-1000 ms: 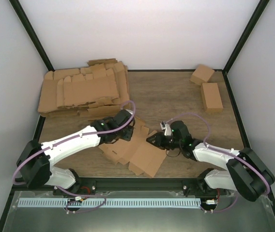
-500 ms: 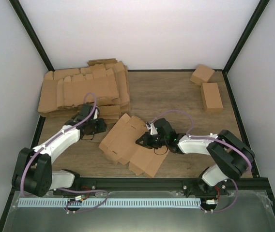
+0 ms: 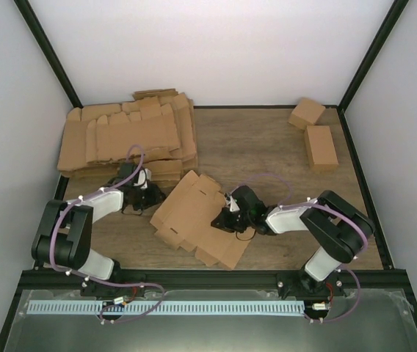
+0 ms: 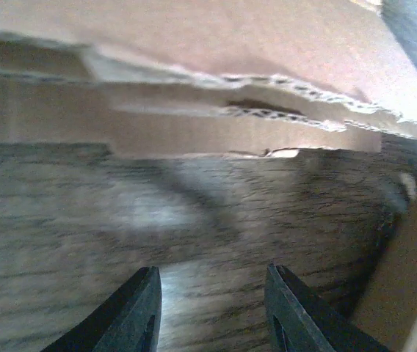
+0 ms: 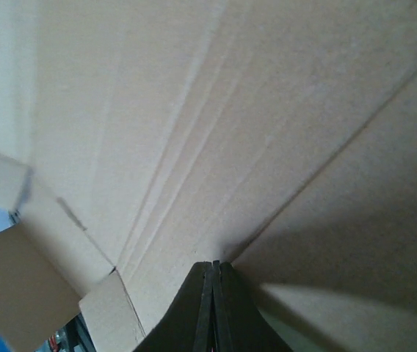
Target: Fold the paper box
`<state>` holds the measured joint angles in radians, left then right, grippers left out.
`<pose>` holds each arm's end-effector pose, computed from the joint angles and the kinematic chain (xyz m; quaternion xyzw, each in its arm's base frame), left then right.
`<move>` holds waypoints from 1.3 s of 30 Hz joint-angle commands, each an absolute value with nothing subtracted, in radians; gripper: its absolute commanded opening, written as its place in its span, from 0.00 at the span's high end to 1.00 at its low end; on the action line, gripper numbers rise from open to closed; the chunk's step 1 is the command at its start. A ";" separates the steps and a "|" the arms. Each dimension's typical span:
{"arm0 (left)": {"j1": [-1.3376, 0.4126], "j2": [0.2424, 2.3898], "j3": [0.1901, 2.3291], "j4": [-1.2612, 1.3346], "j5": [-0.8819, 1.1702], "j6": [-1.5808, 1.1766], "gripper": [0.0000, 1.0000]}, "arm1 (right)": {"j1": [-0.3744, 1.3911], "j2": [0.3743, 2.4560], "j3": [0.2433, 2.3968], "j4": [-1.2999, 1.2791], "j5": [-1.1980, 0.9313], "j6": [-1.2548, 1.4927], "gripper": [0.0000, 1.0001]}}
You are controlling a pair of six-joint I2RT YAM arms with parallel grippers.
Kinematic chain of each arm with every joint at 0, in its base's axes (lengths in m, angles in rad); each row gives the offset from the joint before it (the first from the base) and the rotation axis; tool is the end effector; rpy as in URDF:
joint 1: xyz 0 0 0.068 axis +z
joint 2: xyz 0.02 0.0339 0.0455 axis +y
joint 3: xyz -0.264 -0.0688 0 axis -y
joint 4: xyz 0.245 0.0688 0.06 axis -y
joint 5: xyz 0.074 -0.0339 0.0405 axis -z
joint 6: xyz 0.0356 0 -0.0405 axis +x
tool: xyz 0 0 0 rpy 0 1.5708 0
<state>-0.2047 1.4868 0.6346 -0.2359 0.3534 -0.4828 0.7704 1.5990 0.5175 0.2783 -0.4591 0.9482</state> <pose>0.2463 -0.0637 0.1365 -0.0909 0.9525 -0.2400 0.1640 0.1821 0.1987 0.1131 -0.0047 0.9069 0.4139 0.0783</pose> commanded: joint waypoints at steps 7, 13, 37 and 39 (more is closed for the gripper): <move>-0.254 1.549 0.627 -0.134 0.645 -0.451 0.56 | 0.779 1.691 0.512 0.329 -0.462 0.917 0.99; -0.288 1.469 0.608 -0.146 0.723 -0.458 0.51 | 0.781 1.696 0.503 0.381 -0.487 0.909 0.99; -0.385 1.333 0.600 -0.147 0.833 -0.537 0.40 | 0.781 1.598 0.429 0.480 -0.489 0.894 0.95; -0.390 1.322 0.599 -0.140 0.840 -0.545 0.38 | 0.781 1.598 0.425 0.486 -0.489 0.896 0.95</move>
